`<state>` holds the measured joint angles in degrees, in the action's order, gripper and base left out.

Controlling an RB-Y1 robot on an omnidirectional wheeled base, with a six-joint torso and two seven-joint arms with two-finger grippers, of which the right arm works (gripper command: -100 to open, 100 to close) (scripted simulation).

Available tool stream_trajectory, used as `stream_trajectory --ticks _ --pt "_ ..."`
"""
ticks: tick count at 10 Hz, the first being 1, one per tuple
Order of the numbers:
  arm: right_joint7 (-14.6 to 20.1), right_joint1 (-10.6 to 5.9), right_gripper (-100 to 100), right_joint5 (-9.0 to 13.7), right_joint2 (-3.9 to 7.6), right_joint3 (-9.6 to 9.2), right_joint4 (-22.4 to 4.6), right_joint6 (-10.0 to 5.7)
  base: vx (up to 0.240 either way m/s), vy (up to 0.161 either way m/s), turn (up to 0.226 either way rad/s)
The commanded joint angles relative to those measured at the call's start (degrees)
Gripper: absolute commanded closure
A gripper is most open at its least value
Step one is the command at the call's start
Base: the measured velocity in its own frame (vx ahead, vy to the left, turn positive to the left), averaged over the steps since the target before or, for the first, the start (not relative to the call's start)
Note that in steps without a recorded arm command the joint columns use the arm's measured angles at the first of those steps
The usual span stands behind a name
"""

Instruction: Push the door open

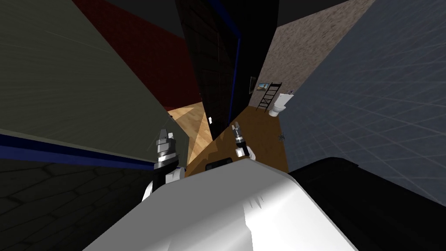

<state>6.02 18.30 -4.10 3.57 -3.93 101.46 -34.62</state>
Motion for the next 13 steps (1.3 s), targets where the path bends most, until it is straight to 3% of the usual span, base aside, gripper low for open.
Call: stream_trajectory --ticks 1,13 --pt "0.12 -1.19 -100 0.00 0.35 -0.34 -2.46 -0.11 0.089 -0.043 0.095" --pt "-0.12 -8.81 -100 -0.60 0.93 -3.90 -22.03 -3.26 0.092 -0.043 0.094"
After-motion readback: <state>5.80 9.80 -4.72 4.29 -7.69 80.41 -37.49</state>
